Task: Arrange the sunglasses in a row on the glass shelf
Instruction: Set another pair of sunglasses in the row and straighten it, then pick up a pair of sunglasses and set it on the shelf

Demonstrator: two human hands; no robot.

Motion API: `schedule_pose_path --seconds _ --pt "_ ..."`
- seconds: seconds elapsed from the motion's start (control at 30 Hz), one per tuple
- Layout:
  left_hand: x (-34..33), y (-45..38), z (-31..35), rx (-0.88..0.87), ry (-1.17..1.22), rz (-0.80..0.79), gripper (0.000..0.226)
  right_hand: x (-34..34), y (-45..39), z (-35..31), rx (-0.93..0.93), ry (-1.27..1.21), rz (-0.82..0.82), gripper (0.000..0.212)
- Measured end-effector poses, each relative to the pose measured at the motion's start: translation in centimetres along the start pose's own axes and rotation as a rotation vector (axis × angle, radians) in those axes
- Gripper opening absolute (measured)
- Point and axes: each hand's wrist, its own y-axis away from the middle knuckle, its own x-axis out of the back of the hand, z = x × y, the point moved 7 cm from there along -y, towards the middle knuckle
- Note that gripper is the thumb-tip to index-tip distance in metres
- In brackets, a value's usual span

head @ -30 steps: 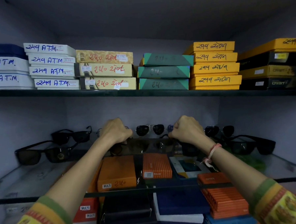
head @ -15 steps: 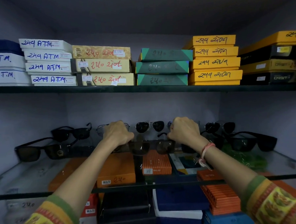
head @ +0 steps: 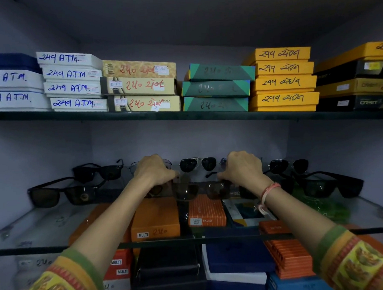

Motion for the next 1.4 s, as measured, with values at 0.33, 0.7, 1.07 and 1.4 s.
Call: schedule_pose_path --seconds 0.33,0.7,1.07,1.4 --pt "1.5 1.5 -3.6 0.146 -0.327 0.008 0.057 2.8 0.1 -3.2 0.048 -0.042 0.180 0.041" --pt "7.1 3.1 -7.5 -0.050 0.139 0.175 0.019 1.7 -0.3 -10.0 0.185 -0.483 0.063 0.029" --pt "8.9 5.4 -7.2 -0.249 0.135 0.189 0.015 -0.7 -1.1 -13.3 0.225 -0.756 -0.413 0.031" --pt "10.1 5.0 -7.5 -0.170 0.204 0.237 0.036 3.3 -1.1 -14.2 0.345 -0.523 0.038 0.012"
